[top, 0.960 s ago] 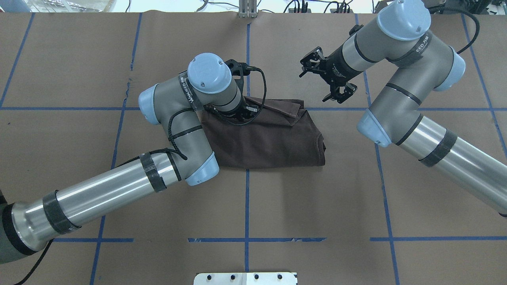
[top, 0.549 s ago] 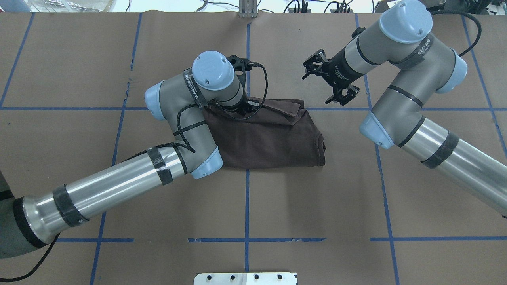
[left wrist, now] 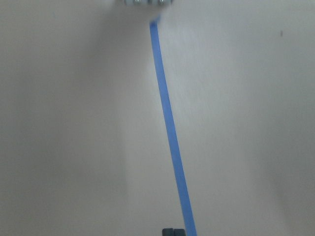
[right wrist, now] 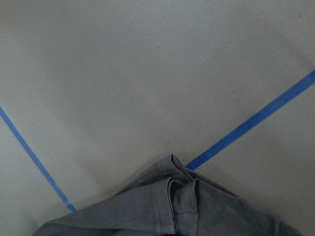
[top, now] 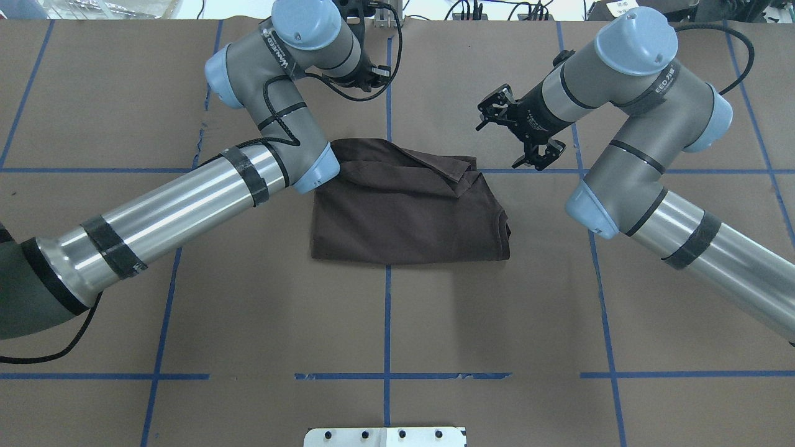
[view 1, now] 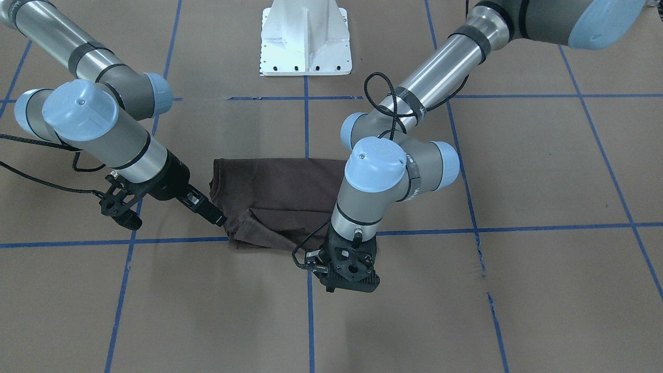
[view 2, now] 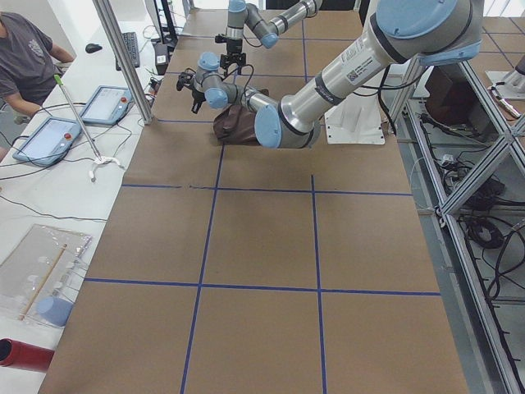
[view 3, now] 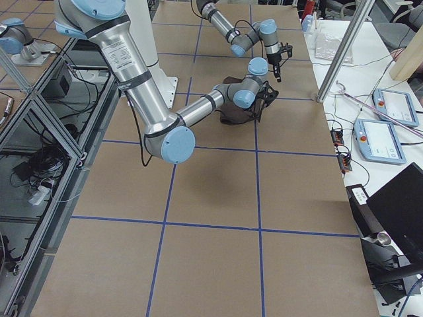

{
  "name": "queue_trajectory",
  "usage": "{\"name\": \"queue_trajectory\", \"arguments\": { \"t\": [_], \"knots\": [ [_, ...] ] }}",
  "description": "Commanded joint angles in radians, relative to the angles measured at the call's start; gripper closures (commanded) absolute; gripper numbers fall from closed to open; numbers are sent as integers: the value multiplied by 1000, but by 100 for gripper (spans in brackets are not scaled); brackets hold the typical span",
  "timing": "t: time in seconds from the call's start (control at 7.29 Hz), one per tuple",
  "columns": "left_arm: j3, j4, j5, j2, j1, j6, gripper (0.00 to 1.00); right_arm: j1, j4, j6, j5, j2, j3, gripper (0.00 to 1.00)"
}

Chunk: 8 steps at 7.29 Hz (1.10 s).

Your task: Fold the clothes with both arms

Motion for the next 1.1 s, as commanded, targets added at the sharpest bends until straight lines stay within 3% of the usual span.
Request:
{"name": "queue_trajectory", "arguments": {
  "t": [0.0, 0.14, 0.27, 0.41, 0.55, 0.69, 0.82, 0.96],
  "knots": [
    [-77, 48, -61, 14, -16, -1, 100, -78, 4, 90, -58, 32, 0, 0],
    [-201, 89, -81, 87, -32, 2, 100, -136, 2, 129, -134, 57, 4, 0],
    [-352, 90, -129, 222, -66, 5, 100, -190, 2, 148, -190, 66, 2, 11],
    [-460, 93, -172, 319, -100, 5, 100, -218, -7, 153, -225, 84, 0, 38],
    [-549, 93, -175, 403, -109, 5, 100, -250, -12, 160, -262, 92, -7, 95],
    [-593, 91, -175, 445, -115, 5, 100, -257, -12, 142, -276, 103, -16, 100],
    [-611, 91, -177, 473, -120, 5, 26, -267, -13, 107, -278, 127, -48, 100],
    [-625, 91, -175, 484, -121, 5, 0, -276, -13, 76, -278, 143, -70, 100]
  ]
}}
